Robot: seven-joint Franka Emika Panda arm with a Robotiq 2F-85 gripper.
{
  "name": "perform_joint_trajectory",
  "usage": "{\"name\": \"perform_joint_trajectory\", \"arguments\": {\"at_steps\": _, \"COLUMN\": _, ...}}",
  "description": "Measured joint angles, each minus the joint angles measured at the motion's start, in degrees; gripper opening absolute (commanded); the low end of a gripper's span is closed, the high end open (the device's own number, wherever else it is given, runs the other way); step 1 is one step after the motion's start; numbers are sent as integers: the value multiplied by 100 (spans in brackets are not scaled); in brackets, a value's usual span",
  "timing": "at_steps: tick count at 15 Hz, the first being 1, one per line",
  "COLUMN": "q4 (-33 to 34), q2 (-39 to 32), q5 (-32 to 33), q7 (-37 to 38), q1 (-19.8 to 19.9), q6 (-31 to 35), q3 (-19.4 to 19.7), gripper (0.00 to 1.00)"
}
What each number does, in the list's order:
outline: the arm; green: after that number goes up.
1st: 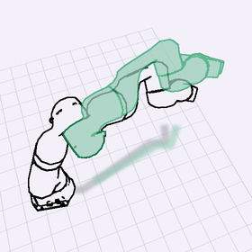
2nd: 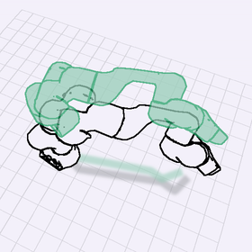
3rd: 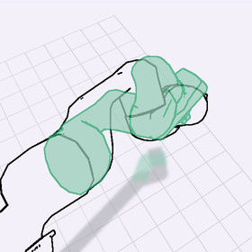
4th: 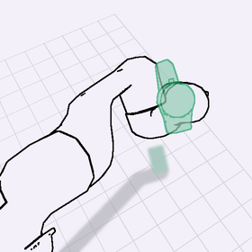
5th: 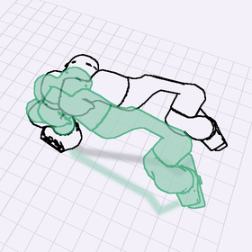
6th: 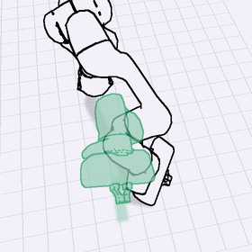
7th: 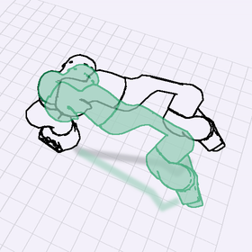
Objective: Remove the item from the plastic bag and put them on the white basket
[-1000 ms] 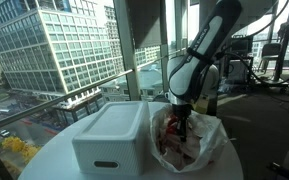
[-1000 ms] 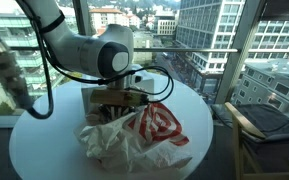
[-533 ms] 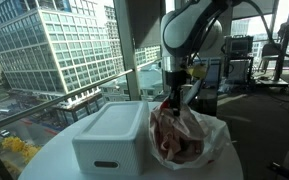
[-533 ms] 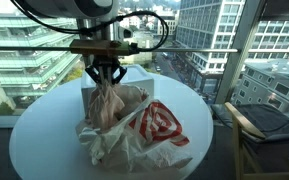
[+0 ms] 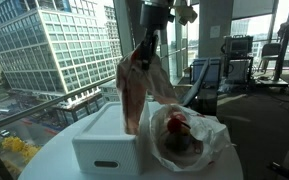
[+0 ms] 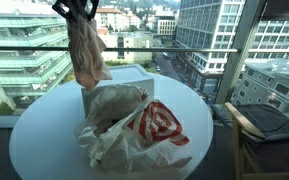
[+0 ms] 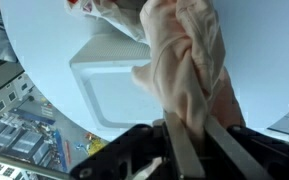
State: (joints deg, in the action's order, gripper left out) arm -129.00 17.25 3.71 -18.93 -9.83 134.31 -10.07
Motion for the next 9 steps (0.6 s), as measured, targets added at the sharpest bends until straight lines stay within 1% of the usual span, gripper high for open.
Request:
{"name": "perform_joint_trajectory", "arguments": {"at_steps": 2, "q4": 258, "q2": -174, "q5": 307, "q7": 180, "q1": -75, "q6": 566, "q3": -172, "gripper": 5}}
{"name": "perform_joint_trajectory", "arguments": {"at_steps": 3, "q4": 352, "q2": -369, "q5": 518, "q7": 248, "q1": -77, "q6": 982, "q3": -235, "gripper": 5}}
{"name": "perform_joint_trajectory", "arguments": {"at_steps": 5, "q4": 494, "q2": -955, "q5": 1015, "q7": 429, "q1": -44, "q6": 1852, "q3": -262, "gripper": 5}}
{"name": "perform_joint_trajectory", "arguments": {"at_steps": 7, "q4": 644, "q2": -1680, "q5": 1422, "q7": 587, "q1": 48, "q6": 2475, "q3": -217, "gripper": 5}}
{"name": "perform_joint_trajectory", "arguments": {"at_steps": 8, "q4": 732, "q2": -2034, "q5": 1522, "q7": 600, "q1": 71, "q6": 2684, "q3": -169, "gripper": 10}}
{"name": "perform_joint_trajectory", "arguments": {"at_steps": 9, "q4": 825, "q2": -2380, "q5": 1536, "q7": 589, "q1": 77, "q6": 2861, "q3": -118, "gripper": 38}}
